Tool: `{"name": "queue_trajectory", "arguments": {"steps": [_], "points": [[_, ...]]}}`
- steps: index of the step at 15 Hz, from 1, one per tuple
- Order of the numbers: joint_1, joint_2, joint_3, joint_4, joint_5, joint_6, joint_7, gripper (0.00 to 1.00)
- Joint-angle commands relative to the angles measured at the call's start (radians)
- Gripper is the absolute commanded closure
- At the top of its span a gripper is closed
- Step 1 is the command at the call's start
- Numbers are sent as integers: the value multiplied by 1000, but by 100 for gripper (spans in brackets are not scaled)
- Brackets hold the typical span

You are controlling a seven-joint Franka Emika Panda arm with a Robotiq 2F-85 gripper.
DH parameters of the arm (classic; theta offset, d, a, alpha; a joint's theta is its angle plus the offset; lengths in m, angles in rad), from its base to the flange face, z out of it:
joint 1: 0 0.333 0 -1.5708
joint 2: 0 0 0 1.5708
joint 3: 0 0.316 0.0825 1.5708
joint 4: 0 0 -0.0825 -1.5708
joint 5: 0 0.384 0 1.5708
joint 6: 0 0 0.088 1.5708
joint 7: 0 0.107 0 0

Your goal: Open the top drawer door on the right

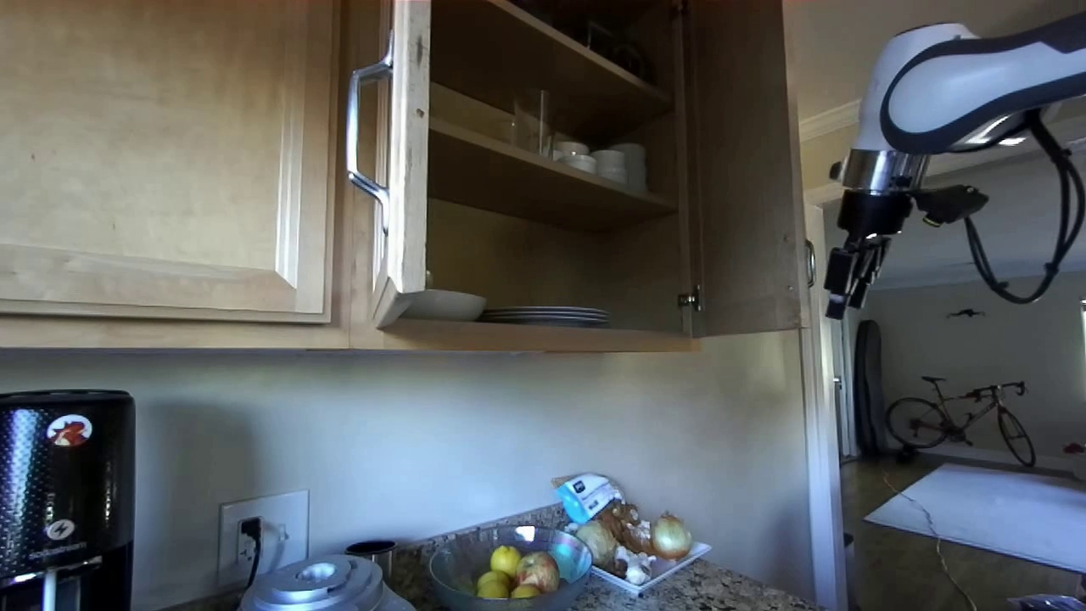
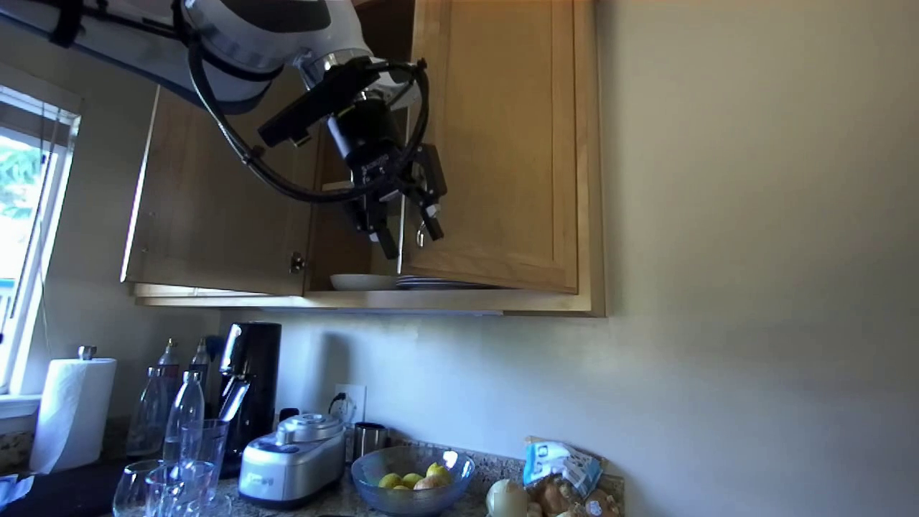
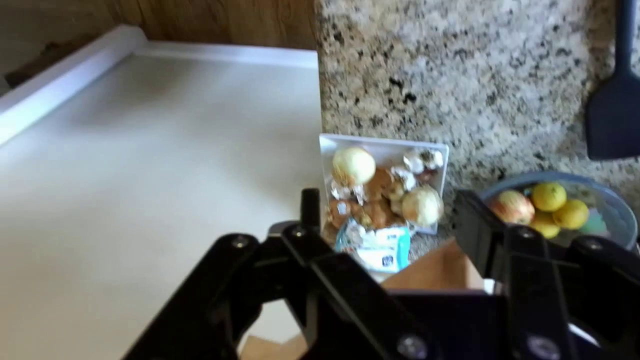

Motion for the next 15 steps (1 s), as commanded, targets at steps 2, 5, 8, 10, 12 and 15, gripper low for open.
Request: {"name": "queue_trajectory", "arguments": {"steps": [2,5,8,10,12,15], "points": [[34,-30,3,-79,-42,-201,-39,0],[110,-15,27,-138,51,-287,-30,0],[183,14,62,-183,135,-307,-21,0],[207,38,88,-196,177,-237,20,0],[211,57,102,-193,207,-170,55,0],[215,88,97,-179,275,-103,72,0]]}}
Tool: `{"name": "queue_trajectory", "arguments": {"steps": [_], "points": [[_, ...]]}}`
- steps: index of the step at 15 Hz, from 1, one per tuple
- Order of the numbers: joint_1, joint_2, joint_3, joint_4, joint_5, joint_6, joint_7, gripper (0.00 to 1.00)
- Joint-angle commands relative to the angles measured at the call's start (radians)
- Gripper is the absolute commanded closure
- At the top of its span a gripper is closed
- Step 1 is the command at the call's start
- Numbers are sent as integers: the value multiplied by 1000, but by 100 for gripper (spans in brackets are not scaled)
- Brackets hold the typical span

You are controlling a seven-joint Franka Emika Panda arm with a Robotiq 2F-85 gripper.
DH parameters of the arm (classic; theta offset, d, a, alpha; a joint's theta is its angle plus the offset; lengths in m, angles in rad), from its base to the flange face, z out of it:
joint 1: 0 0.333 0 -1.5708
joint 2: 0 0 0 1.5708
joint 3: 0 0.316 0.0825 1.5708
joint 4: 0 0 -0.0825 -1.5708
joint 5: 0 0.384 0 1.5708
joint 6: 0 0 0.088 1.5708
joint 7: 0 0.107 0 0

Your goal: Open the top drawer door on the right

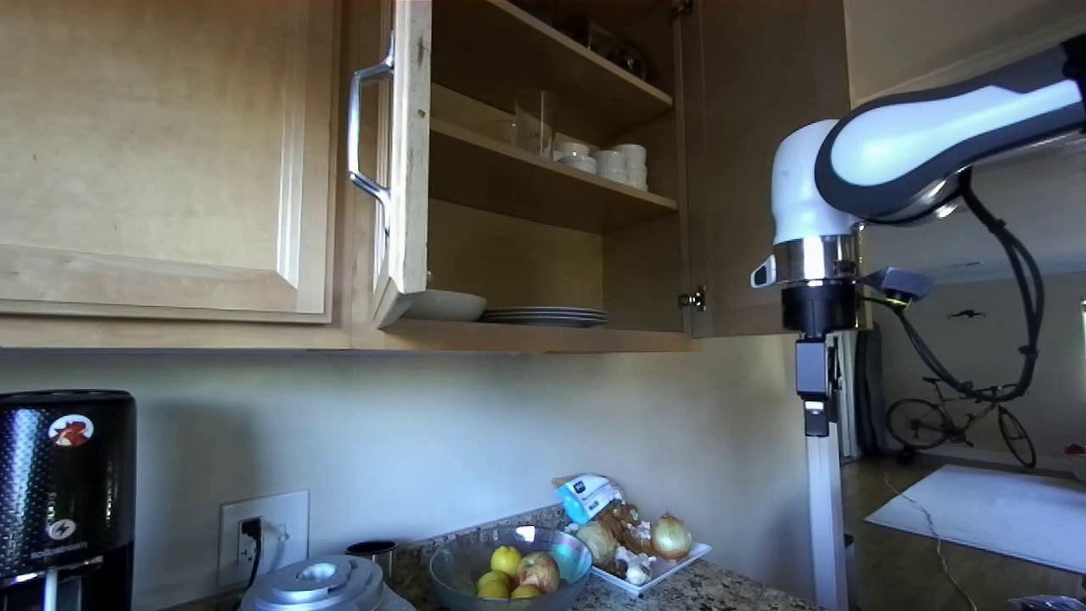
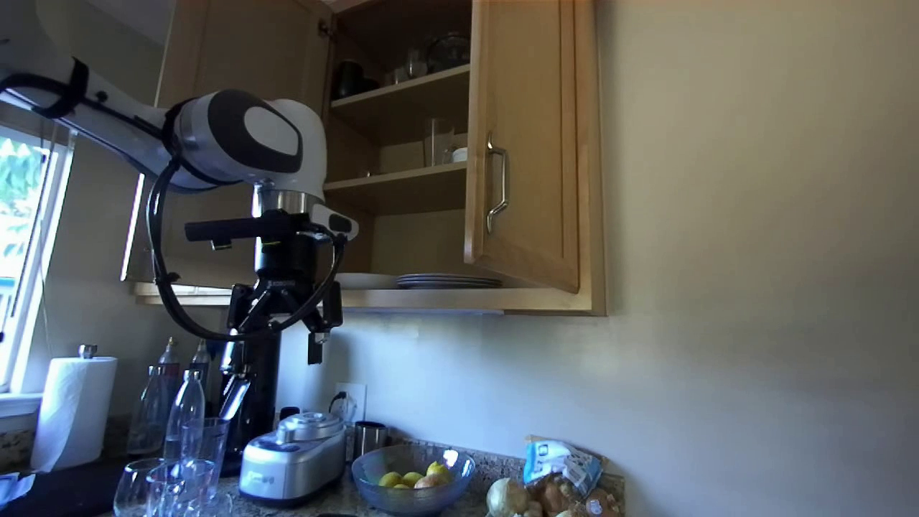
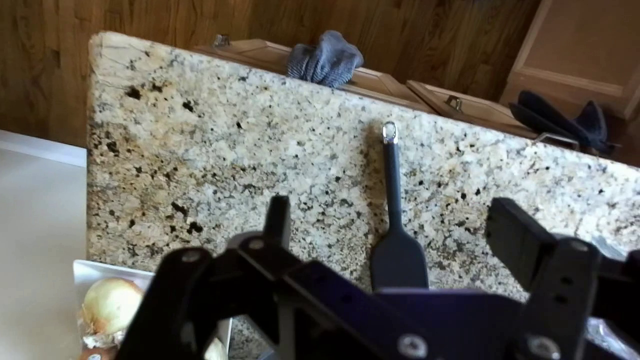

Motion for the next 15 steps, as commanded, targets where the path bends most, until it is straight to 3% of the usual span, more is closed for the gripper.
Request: {"name": "queue_trajectory", "arguments": {"steps": [1,3,4,15], "points": [[15,28,-20,12,80,68,40,0],[13,47,-26,15,126,84,42,0],[7,31,-11,7,85,61,16,0],[5,47,-17,13,108,67,24,0]]}}
